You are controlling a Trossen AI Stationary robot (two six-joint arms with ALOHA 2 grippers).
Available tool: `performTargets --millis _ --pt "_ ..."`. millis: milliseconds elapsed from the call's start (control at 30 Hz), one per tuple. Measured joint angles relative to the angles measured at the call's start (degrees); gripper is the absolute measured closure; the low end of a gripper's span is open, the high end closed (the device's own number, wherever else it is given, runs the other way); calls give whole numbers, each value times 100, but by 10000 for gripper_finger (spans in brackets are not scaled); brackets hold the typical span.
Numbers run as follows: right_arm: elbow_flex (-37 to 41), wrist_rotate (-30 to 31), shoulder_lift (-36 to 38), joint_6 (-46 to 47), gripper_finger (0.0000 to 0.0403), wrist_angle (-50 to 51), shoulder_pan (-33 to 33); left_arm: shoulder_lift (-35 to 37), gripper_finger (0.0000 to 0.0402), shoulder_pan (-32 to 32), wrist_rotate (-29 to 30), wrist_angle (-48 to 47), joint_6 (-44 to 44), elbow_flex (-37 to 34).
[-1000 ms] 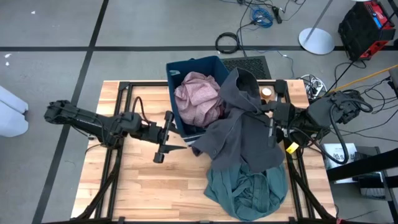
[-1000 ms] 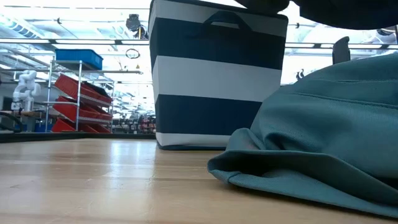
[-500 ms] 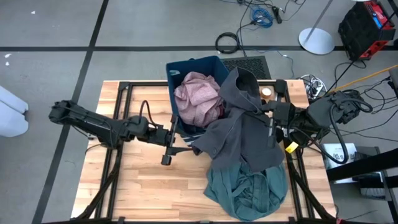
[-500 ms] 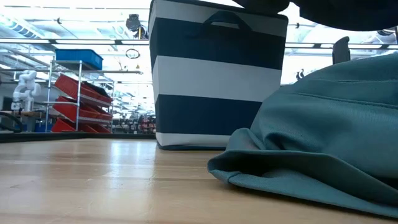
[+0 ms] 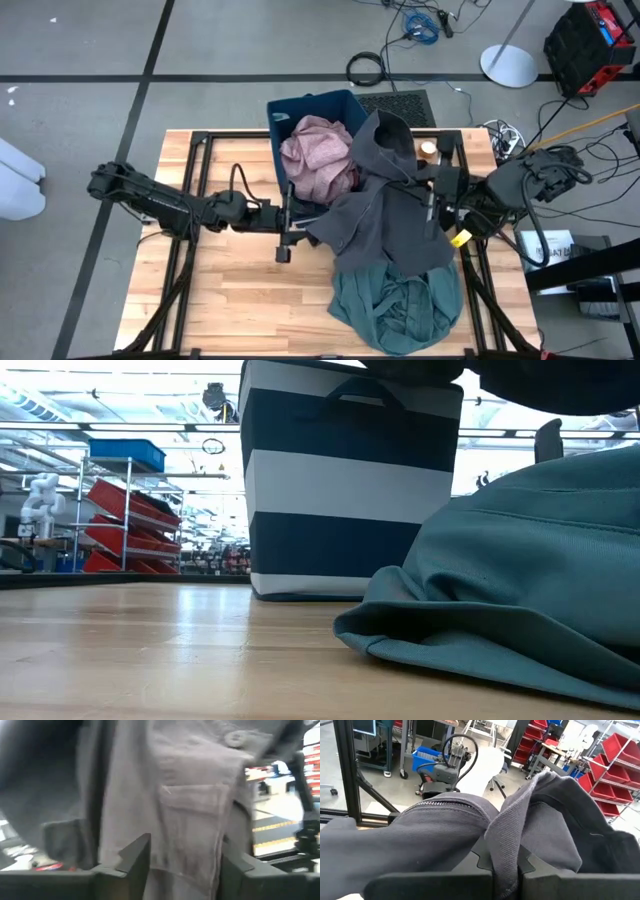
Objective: Sort clothes
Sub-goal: Put the gray cargo shorts into the blue laundry organizer
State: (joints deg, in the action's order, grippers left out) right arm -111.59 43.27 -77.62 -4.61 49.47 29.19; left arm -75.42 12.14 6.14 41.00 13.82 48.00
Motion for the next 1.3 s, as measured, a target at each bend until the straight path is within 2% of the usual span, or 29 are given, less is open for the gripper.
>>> performTargets --millis 67,167,200,333,533,667,800,967,1033,1100,1167,1200,1300 --pt "0 -6 -48 98 398 0 0 0 270 -2 102 -103 57 108" --pt "0 -21 -114 195 391 21 21 2 368 27 34 -139 310 227" --pt "0 -53 -114 199 388 61 31 2 382 42 -16 -154 381 273" --pt "0 -127 -68 83 368 418 55 107 392 151 -13 -226 803 512" --pt "-2 -64 96 -452 312 1320 35 433 396 205 232 -1017 1248 1244" --pt "0 474 87 -468 262 1841 -6 468 397 200 450 -1539 1412 1955" --pt "-2 984 103 -88 217 2133 -115 413 397 26 587 -1908 1408 2788" --pt "-2 688 159 352 184 1987 -252 229 397 -338 923 -2091 1366 3873" --pt "-2 394 159 145 179 1775 -256 93 397 -524 923 -2455 1355 4344" --pt "0 345 138 -332 177 1532 -252 -84 397 -706 923 -2981 1353 4824" --pt "-5 789 137 -1126 177 1306 -249 -303 397 -891 930 -3380 1353 5268" --pt "-43 1310 139 -1634 177 1267 -249 -410 397 -983 936 -3527 1355 5484" --pt "-105 3724 168 -2823 180 1253 -331 -685 397 -1185 1038 -3754 1364 6028"
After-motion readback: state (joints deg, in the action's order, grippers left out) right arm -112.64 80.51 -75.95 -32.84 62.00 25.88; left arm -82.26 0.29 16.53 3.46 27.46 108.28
